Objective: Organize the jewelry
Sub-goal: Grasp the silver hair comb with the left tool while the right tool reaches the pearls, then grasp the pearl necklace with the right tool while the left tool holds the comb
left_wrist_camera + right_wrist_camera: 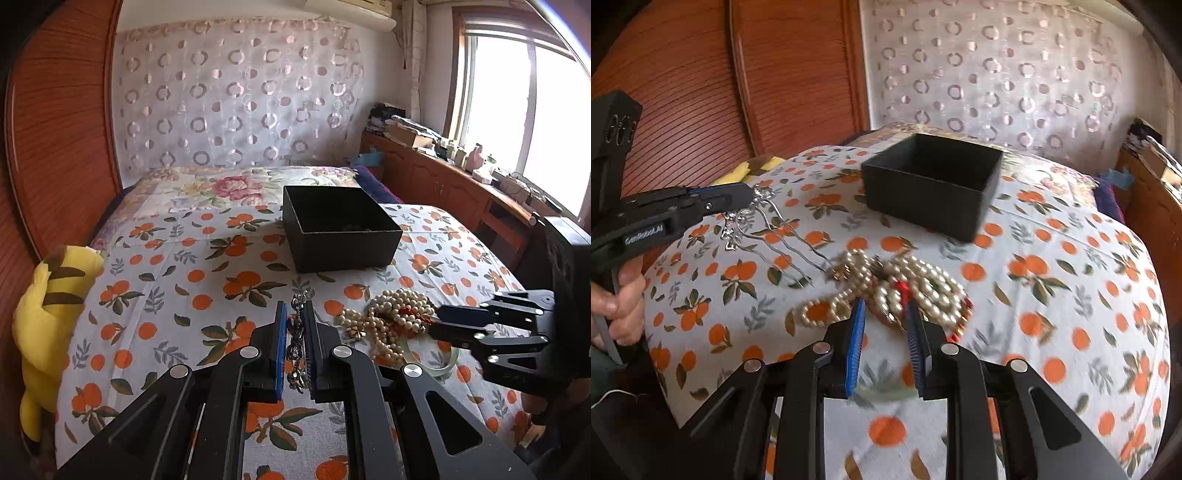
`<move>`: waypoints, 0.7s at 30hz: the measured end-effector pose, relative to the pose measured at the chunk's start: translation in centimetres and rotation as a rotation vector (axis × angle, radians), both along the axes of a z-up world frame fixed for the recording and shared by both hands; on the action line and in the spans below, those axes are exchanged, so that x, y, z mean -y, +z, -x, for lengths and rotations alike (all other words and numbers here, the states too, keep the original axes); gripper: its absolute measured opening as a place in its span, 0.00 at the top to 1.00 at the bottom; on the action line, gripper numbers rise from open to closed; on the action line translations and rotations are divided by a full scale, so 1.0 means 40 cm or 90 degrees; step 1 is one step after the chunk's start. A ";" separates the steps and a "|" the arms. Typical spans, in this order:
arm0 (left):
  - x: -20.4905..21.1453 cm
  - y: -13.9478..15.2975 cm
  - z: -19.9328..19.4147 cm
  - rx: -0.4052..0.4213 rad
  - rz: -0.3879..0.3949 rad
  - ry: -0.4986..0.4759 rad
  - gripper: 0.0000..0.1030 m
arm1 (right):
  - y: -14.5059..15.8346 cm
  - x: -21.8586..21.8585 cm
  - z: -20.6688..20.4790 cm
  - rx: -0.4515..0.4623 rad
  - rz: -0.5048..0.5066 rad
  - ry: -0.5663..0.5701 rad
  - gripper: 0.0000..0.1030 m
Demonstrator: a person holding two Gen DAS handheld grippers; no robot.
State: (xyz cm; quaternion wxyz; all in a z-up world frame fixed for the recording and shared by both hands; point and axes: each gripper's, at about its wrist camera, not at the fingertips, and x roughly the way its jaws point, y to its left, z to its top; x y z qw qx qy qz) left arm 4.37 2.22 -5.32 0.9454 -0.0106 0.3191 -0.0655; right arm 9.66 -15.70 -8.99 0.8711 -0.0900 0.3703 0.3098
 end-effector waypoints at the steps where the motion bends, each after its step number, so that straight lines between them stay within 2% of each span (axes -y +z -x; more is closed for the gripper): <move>1: 0.001 -0.001 0.000 -0.001 0.000 -0.001 0.92 | -0.001 -0.014 -0.006 0.001 0.006 0.005 0.76; 11: 0.002 -0.005 -0.002 -0.003 0.002 -0.002 0.92 | -0.029 -0.082 -0.049 0.011 0.106 0.032 0.76; 13: 0.002 -0.005 -0.002 -0.003 0.001 -0.002 0.92 | -0.032 -0.083 -0.058 0.007 0.110 0.033 0.76; 14: 0.001 -0.004 -0.002 -0.003 0.002 -0.002 0.92 | -0.033 -0.083 -0.061 0.006 0.112 0.037 0.85; 21: 0.001 -0.004 -0.002 -0.001 0.002 -0.001 0.92 | -0.003 -0.058 -0.068 0.013 0.088 0.034 0.85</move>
